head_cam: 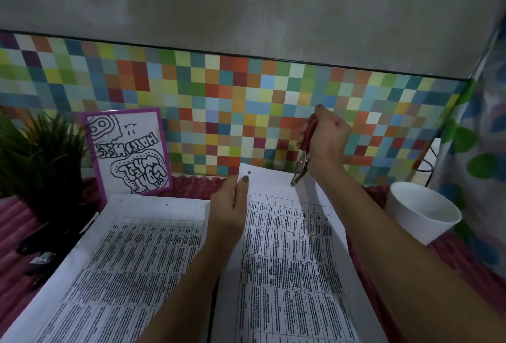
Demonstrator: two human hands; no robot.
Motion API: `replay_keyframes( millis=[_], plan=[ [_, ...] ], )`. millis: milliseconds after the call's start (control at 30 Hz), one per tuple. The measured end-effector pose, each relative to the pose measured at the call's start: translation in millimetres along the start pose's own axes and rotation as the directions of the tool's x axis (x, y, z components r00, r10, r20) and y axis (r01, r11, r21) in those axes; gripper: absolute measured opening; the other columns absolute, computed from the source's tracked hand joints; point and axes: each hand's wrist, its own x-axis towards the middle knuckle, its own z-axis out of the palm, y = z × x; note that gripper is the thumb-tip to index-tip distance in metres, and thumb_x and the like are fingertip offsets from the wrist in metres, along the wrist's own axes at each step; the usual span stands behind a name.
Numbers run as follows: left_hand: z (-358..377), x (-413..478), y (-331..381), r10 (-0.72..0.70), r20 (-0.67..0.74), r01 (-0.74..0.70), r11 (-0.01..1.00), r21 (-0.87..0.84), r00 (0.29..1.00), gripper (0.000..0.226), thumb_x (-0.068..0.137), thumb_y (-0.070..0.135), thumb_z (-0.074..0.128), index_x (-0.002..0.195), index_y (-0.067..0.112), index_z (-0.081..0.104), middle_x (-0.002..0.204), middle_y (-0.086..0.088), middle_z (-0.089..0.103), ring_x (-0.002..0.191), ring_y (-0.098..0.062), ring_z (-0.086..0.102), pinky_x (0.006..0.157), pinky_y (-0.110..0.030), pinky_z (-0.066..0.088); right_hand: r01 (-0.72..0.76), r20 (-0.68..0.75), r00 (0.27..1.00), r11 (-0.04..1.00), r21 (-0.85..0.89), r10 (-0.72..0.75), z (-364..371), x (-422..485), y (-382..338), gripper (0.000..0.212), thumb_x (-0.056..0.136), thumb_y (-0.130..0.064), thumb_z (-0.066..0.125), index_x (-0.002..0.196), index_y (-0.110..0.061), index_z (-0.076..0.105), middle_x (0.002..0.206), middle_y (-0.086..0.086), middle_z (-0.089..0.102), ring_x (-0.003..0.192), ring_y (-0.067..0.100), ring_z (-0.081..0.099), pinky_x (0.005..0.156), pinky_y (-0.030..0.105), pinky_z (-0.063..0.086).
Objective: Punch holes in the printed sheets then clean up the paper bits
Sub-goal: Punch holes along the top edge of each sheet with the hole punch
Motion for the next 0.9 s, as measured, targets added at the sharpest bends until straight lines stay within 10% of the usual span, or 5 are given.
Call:
replay_keyframes(
  millis=[267,400,533,900],
  plan=[
    [-8.2,8.8,3.1,-0.205,0.038,0.208,0.97,-0.122,0.978,0.023,0.096,0.023,0.06,0.077,0.016,0.05,0.056,0.006,0.045,0.049,-0.014,0.039,0.048,-0.031,0.037,0.017,0.074,0.997,0.999,-0.04,-0.014,0.4,-2.7,-2.2,0.034,0.098,-0.016,0.049,0.073,0.006,0.058,0.055,0.016,0.048,0.037,0.022,0.039,0.038,0.024,0.036],
    [-10.1,9.8,21.8,0.081,0.043,-0.087,0.982,0.168,0.996,0.032,0.086,0.027,0.074,0.111,0.025,0.054,0.103,0.015,0.06,0.092,0.003,0.057,0.084,-0.018,0.047,0.033,0.144,0.989,0.997,-0.077,-0.021,4.3,-11.5,-1.9,0.037,0.097,-0.014,0.049,0.069,0.008,0.056,0.049,0.011,0.047,0.035,0.02,0.039,0.038,0.024,0.032],
    [2.4,6.0,19.3,0.305,0.266,-0.404,0.707,0.581,0.915,0.038,0.091,0.043,0.064,0.121,0.02,0.06,0.119,0.009,0.062,0.114,-0.009,0.054,0.111,-0.04,0.024,0.043,0.224,0.974,0.997,-0.072,-0.026,12.8,-24.1,0.9,0.039,0.094,-0.013,0.051,0.06,0.005,0.053,0.054,0.018,0.049,0.039,0.023,0.04,0.04,0.029,0.034],
    [3.1,3.8,10.9,0.265,0.293,-0.391,0.717,0.578,0.919,0.02,0.095,0.036,0.048,0.093,0.027,0.065,0.087,0.015,0.067,0.08,-0.01,0.062,0.087,-0.027,0.017,0.011,0.231,0.973,0.997,-0.078,0.008,15.9,-38.3,0.8,0.032,0.097,-0.013,0.052,0.069,0.0,0.056,0.059,0.018,0.049,0.042,0.021,0.039,0.041,0.027,0.033]
  ],
)
